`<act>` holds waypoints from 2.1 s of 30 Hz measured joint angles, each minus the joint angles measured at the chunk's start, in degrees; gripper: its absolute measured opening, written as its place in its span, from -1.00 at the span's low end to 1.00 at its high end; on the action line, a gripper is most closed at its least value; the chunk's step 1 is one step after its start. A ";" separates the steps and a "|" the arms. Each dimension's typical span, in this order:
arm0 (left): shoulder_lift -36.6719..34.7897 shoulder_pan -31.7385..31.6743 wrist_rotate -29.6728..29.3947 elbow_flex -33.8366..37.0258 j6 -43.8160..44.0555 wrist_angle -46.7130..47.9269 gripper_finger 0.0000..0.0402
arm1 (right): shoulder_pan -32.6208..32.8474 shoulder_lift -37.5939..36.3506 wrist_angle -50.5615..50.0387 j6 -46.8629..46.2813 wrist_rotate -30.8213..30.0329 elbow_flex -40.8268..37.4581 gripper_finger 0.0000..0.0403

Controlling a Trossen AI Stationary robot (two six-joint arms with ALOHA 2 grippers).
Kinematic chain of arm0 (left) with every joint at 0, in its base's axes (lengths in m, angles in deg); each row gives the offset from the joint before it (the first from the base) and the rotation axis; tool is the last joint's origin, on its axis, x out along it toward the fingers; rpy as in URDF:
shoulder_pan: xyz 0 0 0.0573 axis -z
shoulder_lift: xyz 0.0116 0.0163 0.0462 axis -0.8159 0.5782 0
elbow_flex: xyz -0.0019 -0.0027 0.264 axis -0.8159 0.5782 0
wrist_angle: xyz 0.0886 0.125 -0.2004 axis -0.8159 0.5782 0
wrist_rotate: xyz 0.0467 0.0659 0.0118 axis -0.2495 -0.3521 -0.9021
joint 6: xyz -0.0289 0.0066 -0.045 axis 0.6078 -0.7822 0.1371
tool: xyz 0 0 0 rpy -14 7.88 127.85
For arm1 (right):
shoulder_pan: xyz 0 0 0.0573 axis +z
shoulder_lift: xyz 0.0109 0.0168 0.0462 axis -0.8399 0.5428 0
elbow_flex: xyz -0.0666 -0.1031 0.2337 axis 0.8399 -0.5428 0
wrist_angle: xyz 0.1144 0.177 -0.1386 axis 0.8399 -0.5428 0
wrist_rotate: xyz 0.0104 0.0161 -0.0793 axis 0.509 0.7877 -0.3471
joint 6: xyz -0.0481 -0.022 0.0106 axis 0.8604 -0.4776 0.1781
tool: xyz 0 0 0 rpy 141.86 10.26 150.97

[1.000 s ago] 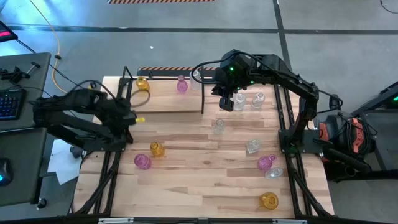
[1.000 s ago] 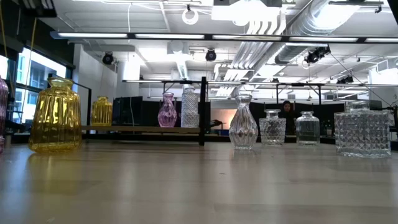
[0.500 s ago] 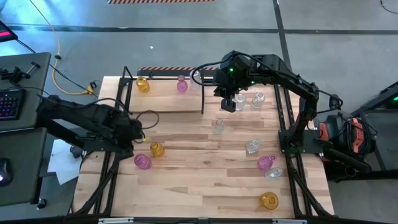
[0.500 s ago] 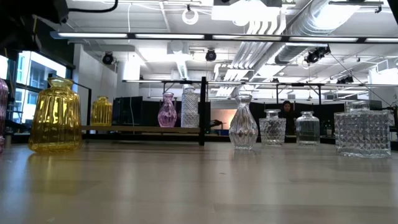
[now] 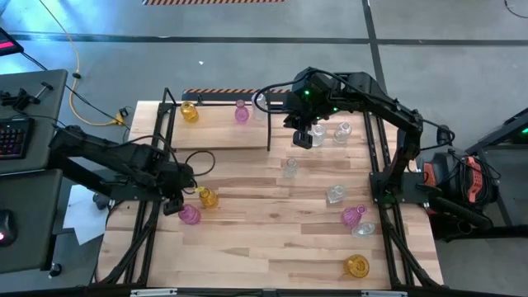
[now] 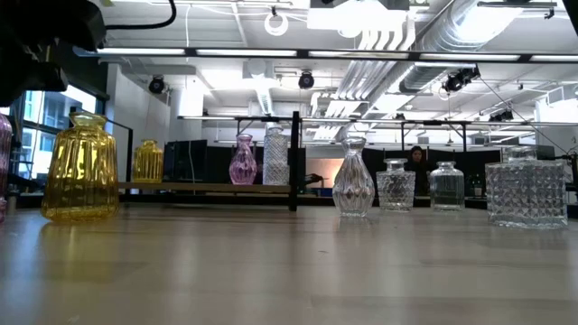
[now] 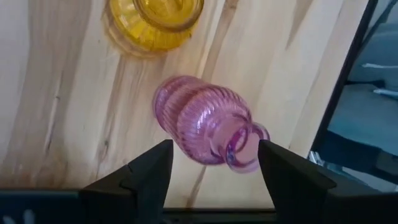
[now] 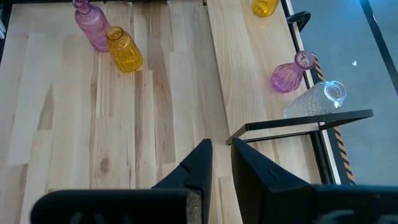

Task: Sort vases onto shelf
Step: Put the pink vase on the shelf aligned with the other pink vase

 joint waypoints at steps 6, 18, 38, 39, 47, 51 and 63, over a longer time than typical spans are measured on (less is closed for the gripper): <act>2.27 0.26 -0.58 0.00 -1.38 -0.60 0.12 | 0.02 0.00 0.00 -0.89 0.02 0.00 -0.79; 6.53 3.89 -0.42 -0.01 -2.59 -0.67 0.12 | 0.02 0.00 -0.17 -1.30 1.16 0.00 -0.79; 6.57 5.57 3.94 -0.08 -1.98 -0.53 -0.87 | 0.02 0.00 -0.19 -1.29 1.25 0.00 -0.79; 6.52 5.57 3.84 -0.07 -1.96 -0.46 -0.86 | 0.02 0.00 -0.19 -1.29 1.25 0.00 -0.79; 4.87 5.57 2.62 -0.56 0.57 1.47 -0.91 | 0.02 0.00 -0.20 -1.02 1.26 0.00 -0.79; 4.71 5.53 1.92 -3.67 1.05 6.31 -0.90 | 0.02 0.00 -0.17 -0.96 1.26 0.00 -0.79; 4.67 2.85 -4.99 -11.99 0.43 18.25 -0.88 | 0.00 0.00 0.20 -0.85 2.05 0.00 -0.79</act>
